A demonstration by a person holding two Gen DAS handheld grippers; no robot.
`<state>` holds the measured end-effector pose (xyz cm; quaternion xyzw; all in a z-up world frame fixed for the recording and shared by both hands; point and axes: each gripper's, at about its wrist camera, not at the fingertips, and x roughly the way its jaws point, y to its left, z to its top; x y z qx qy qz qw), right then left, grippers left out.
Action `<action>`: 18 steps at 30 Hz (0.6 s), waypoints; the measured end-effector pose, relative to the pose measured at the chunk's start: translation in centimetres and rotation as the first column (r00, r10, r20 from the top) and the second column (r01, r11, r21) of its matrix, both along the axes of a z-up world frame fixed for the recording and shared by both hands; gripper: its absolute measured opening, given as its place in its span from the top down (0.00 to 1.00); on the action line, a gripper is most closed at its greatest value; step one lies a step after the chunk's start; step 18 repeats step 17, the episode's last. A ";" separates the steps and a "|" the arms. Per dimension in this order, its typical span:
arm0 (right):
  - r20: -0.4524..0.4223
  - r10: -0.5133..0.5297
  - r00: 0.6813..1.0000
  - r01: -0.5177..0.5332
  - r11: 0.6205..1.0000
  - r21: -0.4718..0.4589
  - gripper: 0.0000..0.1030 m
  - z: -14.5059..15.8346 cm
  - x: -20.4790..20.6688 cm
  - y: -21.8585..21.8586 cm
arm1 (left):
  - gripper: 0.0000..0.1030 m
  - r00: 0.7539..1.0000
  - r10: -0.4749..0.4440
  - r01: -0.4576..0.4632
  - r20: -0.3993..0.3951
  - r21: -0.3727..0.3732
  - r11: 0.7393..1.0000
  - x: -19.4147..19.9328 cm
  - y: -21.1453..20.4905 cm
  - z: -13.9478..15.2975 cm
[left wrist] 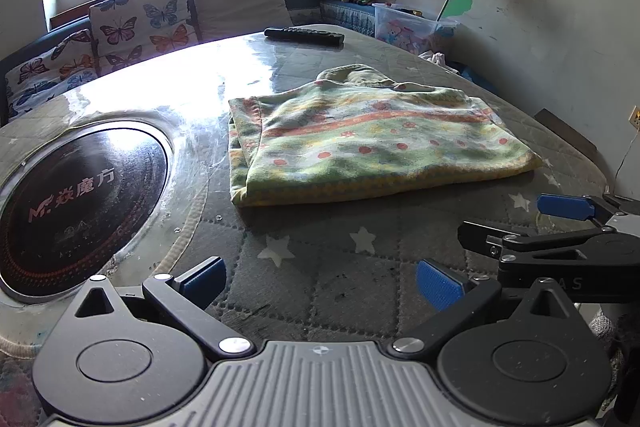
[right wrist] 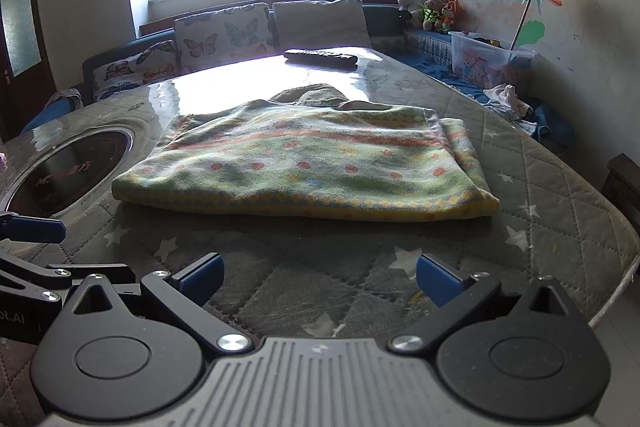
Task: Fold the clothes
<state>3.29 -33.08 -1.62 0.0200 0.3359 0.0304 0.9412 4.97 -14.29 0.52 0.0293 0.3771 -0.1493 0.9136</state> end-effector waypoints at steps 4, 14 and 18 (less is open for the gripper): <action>0.001 0.002 1.000 -0.002 1.000 0.000 0.00 0.0 0.1 0.1 | 0.00 1.000 -0.003 0.003 0.003 0.001 1.000 0.1 -0.1 0.1; -0.001 0.002 1.000 -0.002 1.000 0.002 0.00 0.0 0.4 0.3 | 0.00 1.000 -0.008 0.008 0.014 0.005 1.000 0.5 -0.3 0.3; 0.001 0.002 1.000 -0.002 1.000 0.002 0.00 0.1 0.5 0.3 | 0.00 1.000 -0.009 0.008 0.019 0.006 1.000 0.7 -0.3 0.4</action>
